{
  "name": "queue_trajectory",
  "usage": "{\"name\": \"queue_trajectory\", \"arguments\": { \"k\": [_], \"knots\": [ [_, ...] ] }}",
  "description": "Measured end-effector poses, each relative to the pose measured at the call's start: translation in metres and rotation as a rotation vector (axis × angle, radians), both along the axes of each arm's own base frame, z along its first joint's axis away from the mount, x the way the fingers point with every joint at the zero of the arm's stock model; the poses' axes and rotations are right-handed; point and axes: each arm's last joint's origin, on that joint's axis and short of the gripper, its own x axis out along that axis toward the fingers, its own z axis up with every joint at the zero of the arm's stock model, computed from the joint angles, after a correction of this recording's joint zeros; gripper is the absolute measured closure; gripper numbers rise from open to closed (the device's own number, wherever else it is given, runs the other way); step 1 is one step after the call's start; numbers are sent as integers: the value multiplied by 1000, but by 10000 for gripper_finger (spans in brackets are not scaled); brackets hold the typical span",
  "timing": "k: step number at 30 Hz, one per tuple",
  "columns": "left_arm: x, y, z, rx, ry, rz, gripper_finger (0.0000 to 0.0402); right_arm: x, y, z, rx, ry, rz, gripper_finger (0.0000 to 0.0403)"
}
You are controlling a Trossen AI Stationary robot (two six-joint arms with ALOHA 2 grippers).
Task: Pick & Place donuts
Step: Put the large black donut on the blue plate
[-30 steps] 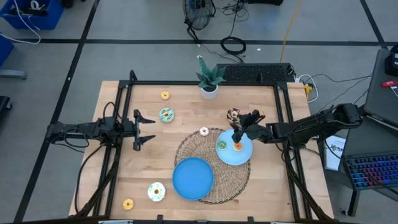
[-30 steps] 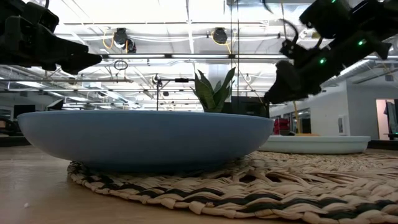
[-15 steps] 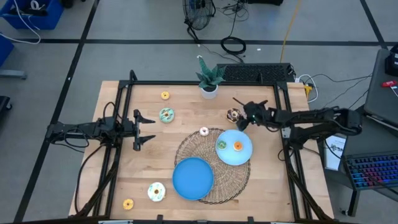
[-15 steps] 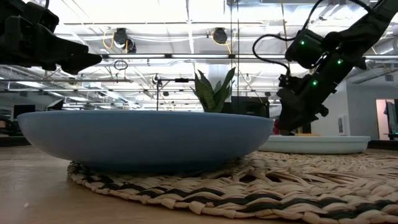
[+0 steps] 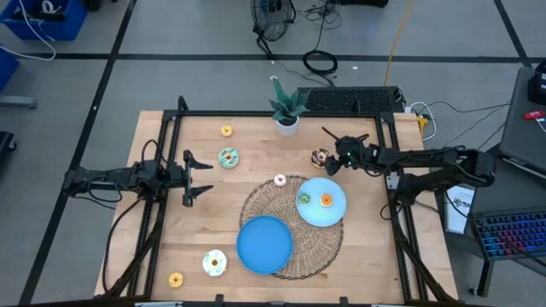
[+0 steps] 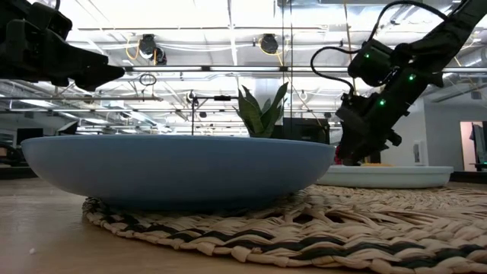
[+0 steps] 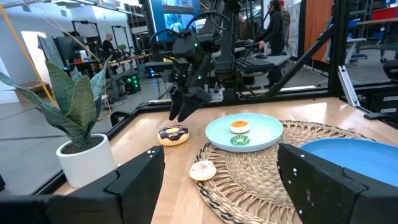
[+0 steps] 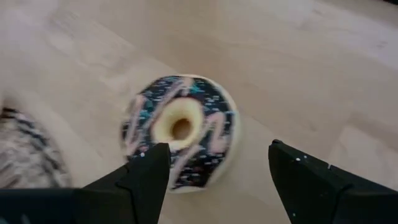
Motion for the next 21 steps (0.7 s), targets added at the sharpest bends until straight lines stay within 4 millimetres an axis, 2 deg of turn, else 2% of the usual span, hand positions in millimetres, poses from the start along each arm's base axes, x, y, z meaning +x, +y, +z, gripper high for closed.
{"name": "queue_trajectory", "arguments": {
  "k": [7,16,21],
  "knots": [
    [0,0,0,0,0,-1,96,4,-7,-10,32,22,-33,151],
    [0,0,0,0,0,-1,96,33,-22,-2,87,140,-28,151],
    [0,0,0,0,0,0,96,39,-25,-7,108,182,-28,151]
  ]
}}
